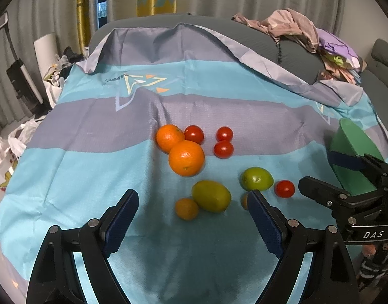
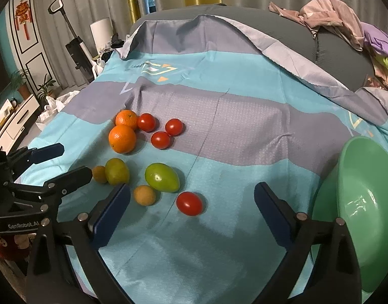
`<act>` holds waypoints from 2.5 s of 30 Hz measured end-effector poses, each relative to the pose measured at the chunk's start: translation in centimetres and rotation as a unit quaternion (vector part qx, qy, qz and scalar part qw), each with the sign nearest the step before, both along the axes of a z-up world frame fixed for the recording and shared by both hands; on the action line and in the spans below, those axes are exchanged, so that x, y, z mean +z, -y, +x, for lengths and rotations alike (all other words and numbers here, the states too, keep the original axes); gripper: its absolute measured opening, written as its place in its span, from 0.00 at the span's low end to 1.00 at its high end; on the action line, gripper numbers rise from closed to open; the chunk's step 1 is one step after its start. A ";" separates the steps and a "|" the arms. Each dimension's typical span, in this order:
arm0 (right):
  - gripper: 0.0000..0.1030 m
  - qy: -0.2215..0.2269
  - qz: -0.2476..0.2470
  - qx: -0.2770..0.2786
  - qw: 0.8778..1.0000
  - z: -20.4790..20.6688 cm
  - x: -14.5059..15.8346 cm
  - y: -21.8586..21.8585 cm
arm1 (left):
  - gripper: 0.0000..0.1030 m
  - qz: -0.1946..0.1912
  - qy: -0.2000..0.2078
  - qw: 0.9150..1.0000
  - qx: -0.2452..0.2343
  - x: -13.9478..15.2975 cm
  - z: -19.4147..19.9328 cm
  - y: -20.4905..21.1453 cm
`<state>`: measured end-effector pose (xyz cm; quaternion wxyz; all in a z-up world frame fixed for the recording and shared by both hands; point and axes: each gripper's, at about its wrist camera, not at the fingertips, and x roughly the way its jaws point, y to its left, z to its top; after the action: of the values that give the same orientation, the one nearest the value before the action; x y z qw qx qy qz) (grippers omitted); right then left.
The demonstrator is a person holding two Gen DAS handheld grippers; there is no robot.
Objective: Organize fruits
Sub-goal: 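Grasp the yellow mango with the left gripper while the right gripper grasps the green mango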
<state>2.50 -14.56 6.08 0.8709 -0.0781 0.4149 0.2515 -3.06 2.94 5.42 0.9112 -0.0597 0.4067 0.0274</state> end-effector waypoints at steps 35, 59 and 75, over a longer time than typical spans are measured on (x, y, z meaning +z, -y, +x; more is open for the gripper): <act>0.61 -0.088 0.057 0.003 0.994 2.7 -0.2 -1.2 | 0.64 -0.086 -0.035 0.996 0.013 -0.9 1.9 -0.4; 0.42 -0.172 0.019 0.037 0.984 5.2 -4.8 -5.1 | 0.44 -0.079 -0.097 0.992 0.020 -4.6 4.2 0.7; 0.41 -0.142 0.043 0.019 0.989 4.4 -3.8 -4.3 | 0.43 -0.062 -0.060 0.996 -0.006 -3.0 3.0 1.6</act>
<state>6.87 -10.23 2.25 0.8006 -0.0118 0.5215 0.2947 -0.05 1.32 2.45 0.8799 -0.1118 0.4619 0.0007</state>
